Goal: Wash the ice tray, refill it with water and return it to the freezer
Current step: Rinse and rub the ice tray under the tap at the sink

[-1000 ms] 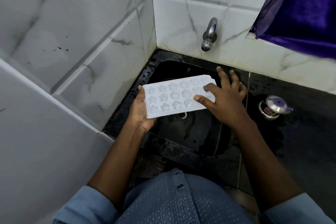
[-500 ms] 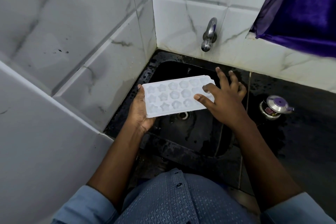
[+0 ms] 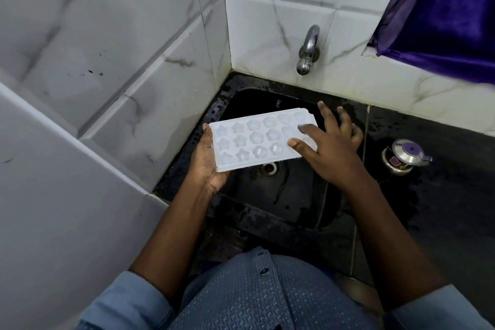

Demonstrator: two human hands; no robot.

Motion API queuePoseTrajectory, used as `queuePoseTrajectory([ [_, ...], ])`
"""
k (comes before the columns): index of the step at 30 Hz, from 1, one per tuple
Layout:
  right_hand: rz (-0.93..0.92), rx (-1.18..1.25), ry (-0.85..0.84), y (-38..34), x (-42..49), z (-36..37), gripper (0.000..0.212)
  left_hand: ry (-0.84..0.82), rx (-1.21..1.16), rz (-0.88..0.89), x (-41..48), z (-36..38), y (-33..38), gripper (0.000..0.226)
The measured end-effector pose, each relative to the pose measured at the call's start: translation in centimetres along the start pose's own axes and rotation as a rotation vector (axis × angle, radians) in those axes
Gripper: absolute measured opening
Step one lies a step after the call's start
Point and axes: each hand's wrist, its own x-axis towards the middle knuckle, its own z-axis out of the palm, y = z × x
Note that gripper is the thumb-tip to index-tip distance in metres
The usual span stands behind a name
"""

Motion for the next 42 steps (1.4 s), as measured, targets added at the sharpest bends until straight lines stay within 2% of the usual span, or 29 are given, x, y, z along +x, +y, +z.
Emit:
queuePoseTrajectory([
  [10, -0.028, 0.074, -0.011, 0.7, -1.1, -0.3, 0.060, 0.037, 0.011, 0.009, 0.4, 0.3, 0.5, 0.074],
  [17, -0.001, 0.021, -0.014, 0.8, -1.4, -0.4, 0.078, 0.053, 0.028, 0.013, 0.4, 0.6, 0.3, 0.074],
  [42, 0.003, 0.007, -0.051, 1.1, -1.2, -0.1, 0.076, 0.044, 0.011, 0.034, 0.0, 1.1, 0.2, 0.071],
])
